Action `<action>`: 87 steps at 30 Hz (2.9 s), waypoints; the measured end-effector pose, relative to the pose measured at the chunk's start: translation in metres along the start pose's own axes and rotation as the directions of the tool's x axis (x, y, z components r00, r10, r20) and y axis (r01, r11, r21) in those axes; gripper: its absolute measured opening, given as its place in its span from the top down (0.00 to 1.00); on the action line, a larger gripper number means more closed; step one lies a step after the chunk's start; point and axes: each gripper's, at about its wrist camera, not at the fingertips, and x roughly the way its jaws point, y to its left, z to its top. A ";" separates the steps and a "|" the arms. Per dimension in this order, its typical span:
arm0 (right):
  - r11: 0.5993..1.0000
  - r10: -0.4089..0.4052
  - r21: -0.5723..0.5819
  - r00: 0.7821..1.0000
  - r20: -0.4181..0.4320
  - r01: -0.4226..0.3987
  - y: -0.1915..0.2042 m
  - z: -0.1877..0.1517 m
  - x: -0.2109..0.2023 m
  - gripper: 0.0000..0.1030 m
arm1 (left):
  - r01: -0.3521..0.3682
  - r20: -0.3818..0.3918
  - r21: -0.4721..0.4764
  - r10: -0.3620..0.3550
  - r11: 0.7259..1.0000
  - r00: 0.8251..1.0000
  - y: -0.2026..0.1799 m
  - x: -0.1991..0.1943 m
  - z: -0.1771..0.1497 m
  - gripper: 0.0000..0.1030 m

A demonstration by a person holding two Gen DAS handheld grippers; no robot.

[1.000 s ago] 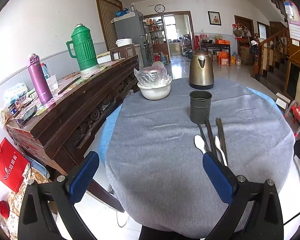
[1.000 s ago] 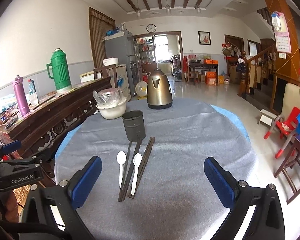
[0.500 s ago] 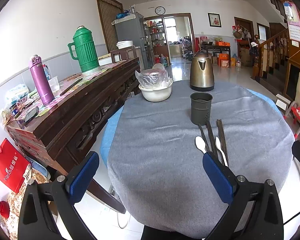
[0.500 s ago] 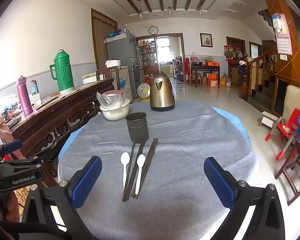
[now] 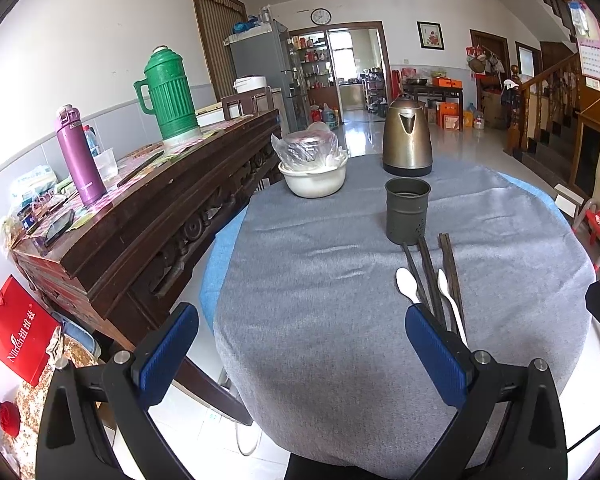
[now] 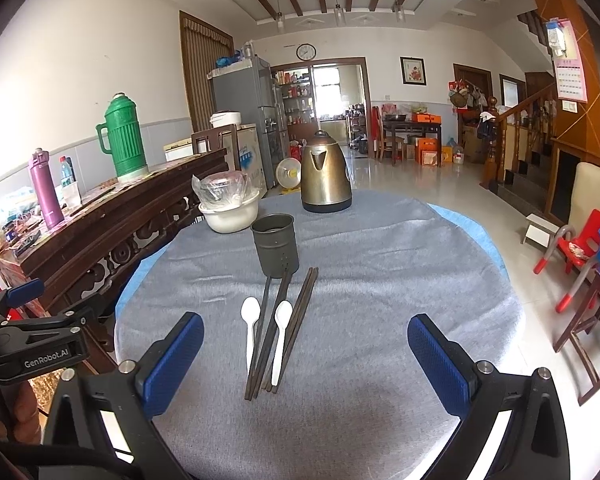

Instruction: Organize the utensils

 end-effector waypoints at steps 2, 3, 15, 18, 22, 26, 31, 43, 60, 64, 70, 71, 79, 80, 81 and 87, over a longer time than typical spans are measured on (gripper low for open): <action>1.000 0.001 -0.002 1.000 -0.007 -0.001 0.000 -0.001 0.003 0.01 | 0.002 -0.008 0.001 -0.002 1.000 1.000 0.000 0.004 -0.001 0.00; 1.000 0.001 -0.001 1.000 -0.008 -0.001 0.000 -0.001 0.004 0.00 | 0.002 -0.010 0.003 -0.002 1.000 1.000 -0.003 0.005 -0.002 0.00; 1.000 0.026 0.013 0.998 -0.057 -0.026 -0.001 -0.001 0.033 0.01 | 0.005 -0.070 -0.010 -0.006 1.000 0.998 -0.002 0.035 -0.004 0.00; 0.999 0.034 -0.002 0.997 -0.070 -0.034 0.002 0.002 0.045 0.01 | 0.006 -0.092 -0.015 -0.007 1.000 0.996 -0.002 0.047 -0.004 0.00; 0.998 0.063 -0.014 0.994 -0.088 -0.065 0.003 0.006 0.064 0.07 | 0.024 -0.133 -0.025 -0.027 0.999 0.991 0.002 0.068 -0.005 0.00; 0.989 0.145 -0.002 0.977 -0.153 -0.147 0.002 0.010 0.100 0.22 | 0.083 -0.202 -0.060 -0.094 0.995 0.975 0.012 0.102 -0.003 0.00; 0.965 0.255 0.015 0.923 -0.288 -0.262 0.009 0.009 0.161 0.53 | 0.157 -0.271 -0.094 -0.177 0.983 0.946 0.015 0.141 0.000 0.02; 0.946 0.319 0.092 0.831 -0.456 -0.312 0.014 -0.007 0.262 0.67 | 0.288 -0.394 -0.176 -0.335 0.941 0.856 -0.004 0.207 0.005 0.56; 0.948 0.320 0.173 0.799 -0.509 -0.269 -0.004 -0.006 0.286 0.96 | 0.481 -0.430 -0.182 -0.510 0.857 0.745 -0.050 0.246 0.028 0.63; 0.919 0.388 0.264 0.799 -0.460 -0.294 -0.024 0.001 0.278 0.96 | 0.504 -0.451 -0.180 -0.526 0.845 0.721 -0.069 0.260 0.030 0.66; 0.882 0.446 0.344 0.808 -0.385 -0.322 -0.049 0.009 0.269 0.96 | 0.522 -0.476 -0.176 -0.536 0.835 0.697 -0.090 0.276 0.027 0.85; 0.878 0.451 0.348 0.811 -0.373 -0.328 -0.052 0.010 0.267 0.96 | 0.520 -0.466 -0.171 -0.534 0.837 0.706 -0.093 0.276 0.028 0.88; 0.875 0.452 0.355 0.820 -0.352 -0.330 -0.056 0.015 0.267 0.96 | 0.538 -0.445 -0.160 -0.547 0.828 0.709 -0.100 0.279 0.030 0.96; 0.873 0.453 0.363 0.816 -0.359 -0.325 -0.057 0.014 0.270 0.96 | 0.537 -0.436 -0.160 -0.547 0.828 0.714 -0.098 0.278 0.032 0.96; 0.871 0.457 0.365 0.814 -0.359 -0.328 -0.058 0.015 0.271 0.96 | 0.537 -0.426 -0.159 -0.548 0.829 0.720 -0.095 0.276 0.033 0.96; 0.903 0.415 0.310 0.787 -0.457 -0.297 -0.045 0.013 0.285 0.91 | 0.525 -0.398 -0.162 -0.542 0.835 0.740 -0.076 0.270 0.038 0.96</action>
